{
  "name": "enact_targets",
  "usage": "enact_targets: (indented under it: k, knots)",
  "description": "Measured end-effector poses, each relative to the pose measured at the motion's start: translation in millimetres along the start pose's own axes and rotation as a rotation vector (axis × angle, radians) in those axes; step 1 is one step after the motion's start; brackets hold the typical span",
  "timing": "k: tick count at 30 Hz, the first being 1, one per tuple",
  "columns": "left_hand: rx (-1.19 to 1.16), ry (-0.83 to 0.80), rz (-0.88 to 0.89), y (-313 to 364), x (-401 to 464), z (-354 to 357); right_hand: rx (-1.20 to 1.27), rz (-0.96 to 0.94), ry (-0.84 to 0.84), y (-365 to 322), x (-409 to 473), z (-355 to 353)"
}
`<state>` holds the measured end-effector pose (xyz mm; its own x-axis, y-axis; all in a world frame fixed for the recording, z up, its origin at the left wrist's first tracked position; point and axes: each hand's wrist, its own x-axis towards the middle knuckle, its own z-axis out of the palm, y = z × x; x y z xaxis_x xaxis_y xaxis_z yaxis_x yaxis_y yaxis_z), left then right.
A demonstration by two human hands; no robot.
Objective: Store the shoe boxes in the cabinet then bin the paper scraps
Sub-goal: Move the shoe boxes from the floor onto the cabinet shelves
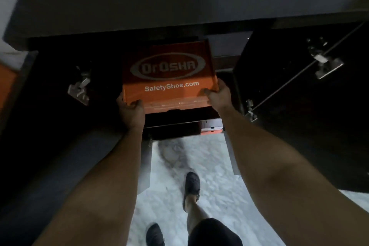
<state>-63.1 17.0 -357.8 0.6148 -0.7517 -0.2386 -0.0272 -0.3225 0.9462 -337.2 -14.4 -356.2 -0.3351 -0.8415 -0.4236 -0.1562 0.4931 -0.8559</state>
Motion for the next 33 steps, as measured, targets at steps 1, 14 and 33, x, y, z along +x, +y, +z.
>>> enact_targets:
  k: [1,14,33]
  knots:
    - [-0.001,0.018,0.023,2,5,7,0.006,0.005,-0.018,1,16,4]
    - [0.057,0.236,-0.269,43,42,40,-0.207,0.106,-0.058,-61,17,24]
    - [0.636,-0.689,-0.036,15,-173,-3,-0.085,0.188,0.175,77,-179,-86]
